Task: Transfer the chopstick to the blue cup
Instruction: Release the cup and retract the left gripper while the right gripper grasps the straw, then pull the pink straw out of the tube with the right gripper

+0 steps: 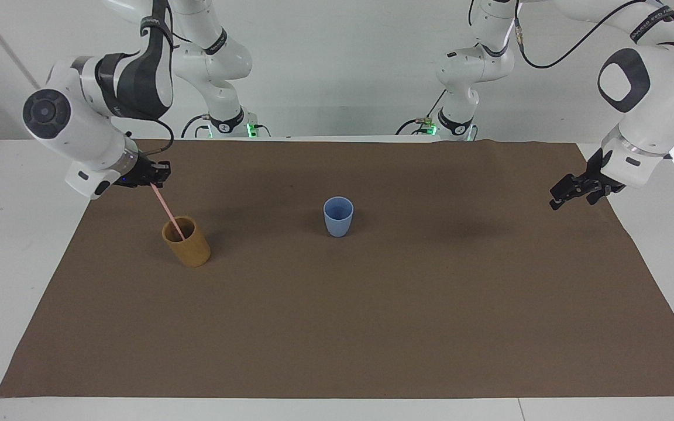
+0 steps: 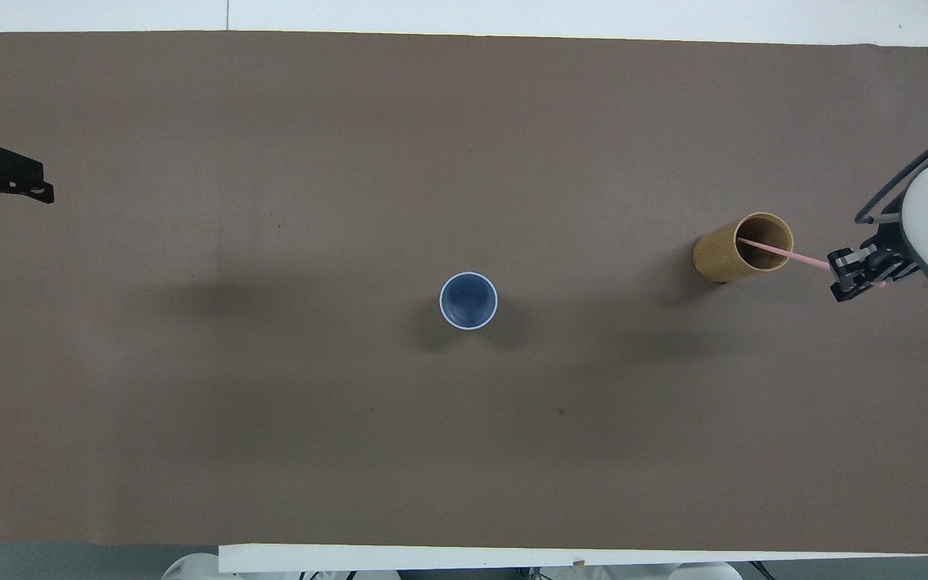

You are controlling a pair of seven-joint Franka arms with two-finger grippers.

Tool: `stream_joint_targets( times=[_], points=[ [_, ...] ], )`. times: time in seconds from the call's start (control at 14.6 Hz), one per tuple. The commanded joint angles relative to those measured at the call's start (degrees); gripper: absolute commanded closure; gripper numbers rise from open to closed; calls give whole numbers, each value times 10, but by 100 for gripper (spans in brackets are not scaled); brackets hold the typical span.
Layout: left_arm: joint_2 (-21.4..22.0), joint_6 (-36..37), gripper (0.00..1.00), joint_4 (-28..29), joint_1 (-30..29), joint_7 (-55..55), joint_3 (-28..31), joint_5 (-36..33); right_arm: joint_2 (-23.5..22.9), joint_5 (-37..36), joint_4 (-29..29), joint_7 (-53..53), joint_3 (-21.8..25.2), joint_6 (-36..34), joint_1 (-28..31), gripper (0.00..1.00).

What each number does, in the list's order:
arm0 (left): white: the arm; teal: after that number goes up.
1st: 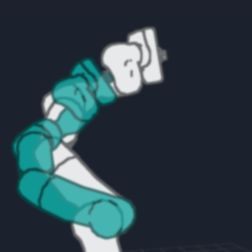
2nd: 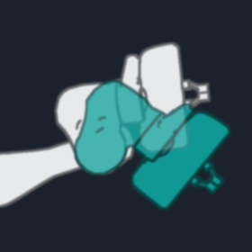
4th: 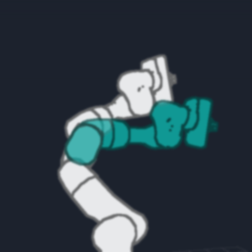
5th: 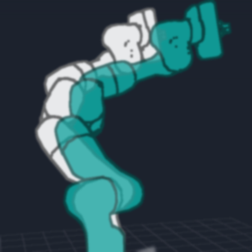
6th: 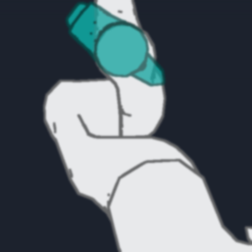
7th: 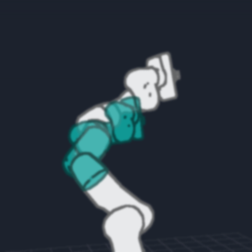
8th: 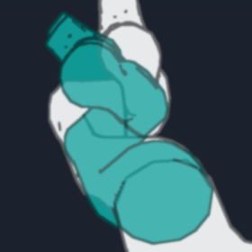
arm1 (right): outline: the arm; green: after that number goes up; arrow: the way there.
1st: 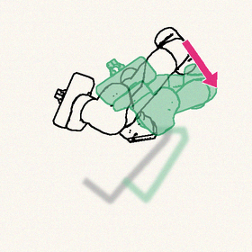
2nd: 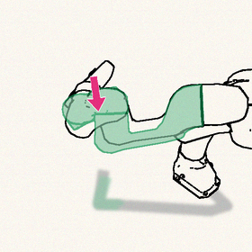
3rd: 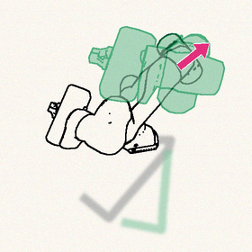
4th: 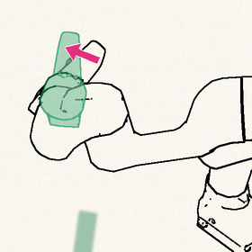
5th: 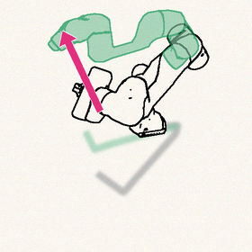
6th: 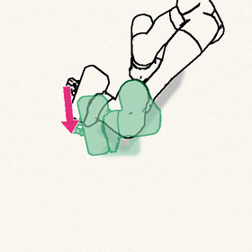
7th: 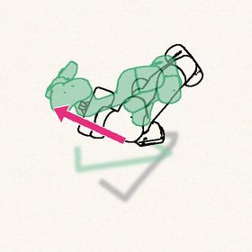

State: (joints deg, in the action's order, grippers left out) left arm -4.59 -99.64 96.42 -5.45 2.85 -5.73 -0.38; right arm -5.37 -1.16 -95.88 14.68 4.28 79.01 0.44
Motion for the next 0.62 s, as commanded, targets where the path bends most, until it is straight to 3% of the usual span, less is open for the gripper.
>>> stream_joint_targets(
  times=[0.0, 0.21, 0.34, 0.55],
  points=[
    [-1, -3, 0, -12, 10, -7, 0, -23, 4, -2, 54, 2, -9, -61, 1, 100],
    [-3, 3, 0, -26, 12, -20, -2, -22, 2, 6, 144, 0, -48, -121, 1, 100],
    [-2, 3, 0, -25, 12, -20, -2, -20, -6, 32, 172, -34, -94, -150, 1, 100],
    [-2, 3, 0, -25, 12, -20, -2, -19, -22, 120, 190, -232, -160, -151, 0, 100]
  ],
)
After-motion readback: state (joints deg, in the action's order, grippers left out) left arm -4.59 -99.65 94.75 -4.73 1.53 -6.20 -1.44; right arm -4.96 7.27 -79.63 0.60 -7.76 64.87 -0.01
